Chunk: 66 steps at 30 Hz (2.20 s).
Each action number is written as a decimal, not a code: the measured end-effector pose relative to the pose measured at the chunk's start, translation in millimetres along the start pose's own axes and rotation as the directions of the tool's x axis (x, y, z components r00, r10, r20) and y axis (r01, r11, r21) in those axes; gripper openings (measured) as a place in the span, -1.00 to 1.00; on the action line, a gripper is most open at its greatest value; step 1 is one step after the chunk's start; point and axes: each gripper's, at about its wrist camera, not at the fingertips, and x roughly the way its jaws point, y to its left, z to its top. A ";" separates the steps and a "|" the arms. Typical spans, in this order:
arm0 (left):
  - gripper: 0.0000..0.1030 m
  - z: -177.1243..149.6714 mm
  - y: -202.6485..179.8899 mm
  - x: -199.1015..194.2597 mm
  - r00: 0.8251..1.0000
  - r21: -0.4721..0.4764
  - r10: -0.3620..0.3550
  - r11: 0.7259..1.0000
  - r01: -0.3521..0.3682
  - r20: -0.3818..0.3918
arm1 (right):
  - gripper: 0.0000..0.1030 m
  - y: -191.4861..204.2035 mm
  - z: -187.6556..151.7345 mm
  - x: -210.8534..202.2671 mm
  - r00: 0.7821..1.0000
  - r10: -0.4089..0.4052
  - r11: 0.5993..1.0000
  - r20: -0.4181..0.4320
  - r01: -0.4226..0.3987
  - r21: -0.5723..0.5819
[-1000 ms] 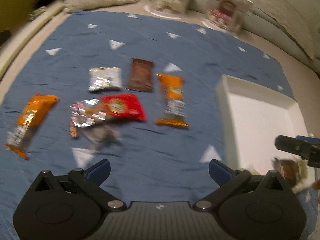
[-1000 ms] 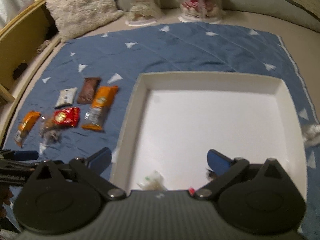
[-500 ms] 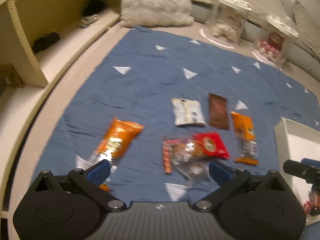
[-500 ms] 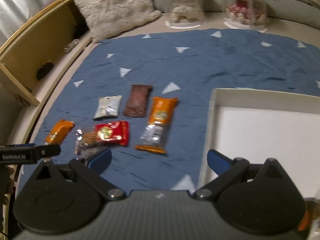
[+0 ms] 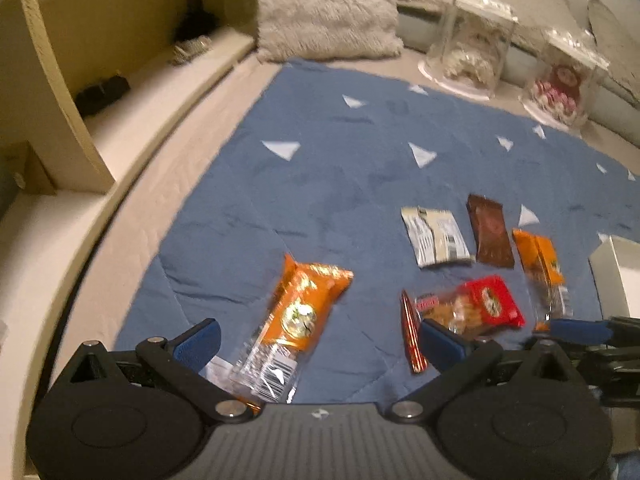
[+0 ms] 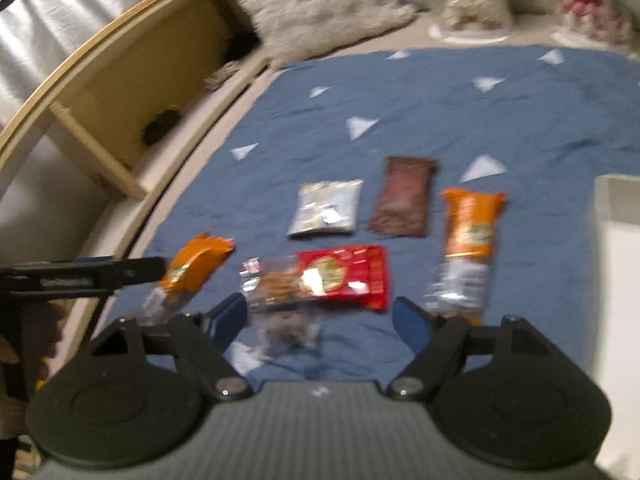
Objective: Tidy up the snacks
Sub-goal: 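Withdraw both tools from the tray toward the remaining snacks, then grasp orange-wrapped bar with left tool while right tool grasps small clear packet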
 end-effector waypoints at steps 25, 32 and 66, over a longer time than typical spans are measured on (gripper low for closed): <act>0.35 5.4 -31.1 40.5 0.982 0.056 0.129 0.991 -0.122 -0.138 | -0.26 32.9 -10.8 59.8 0.991 -0.041 0.977 -0.129 0.013 -0.211; 0.17 4.1 -30.3 43.4 0.978 0.075 0.163 0.985 -0.154 -0.133 | -0.18 30.5 -12.4 60.9 0.988 -0.047 0.975 -0.148 0.013 -0.220; -0.27 -14.0 -29.1 -34.4 0.999 -0.093 0.036 0.995 -0.037 -0.003 | -0.42 29.8 -16.6 -19.2 0.998 -0.051 0.976 -0.042 0.041 -0.212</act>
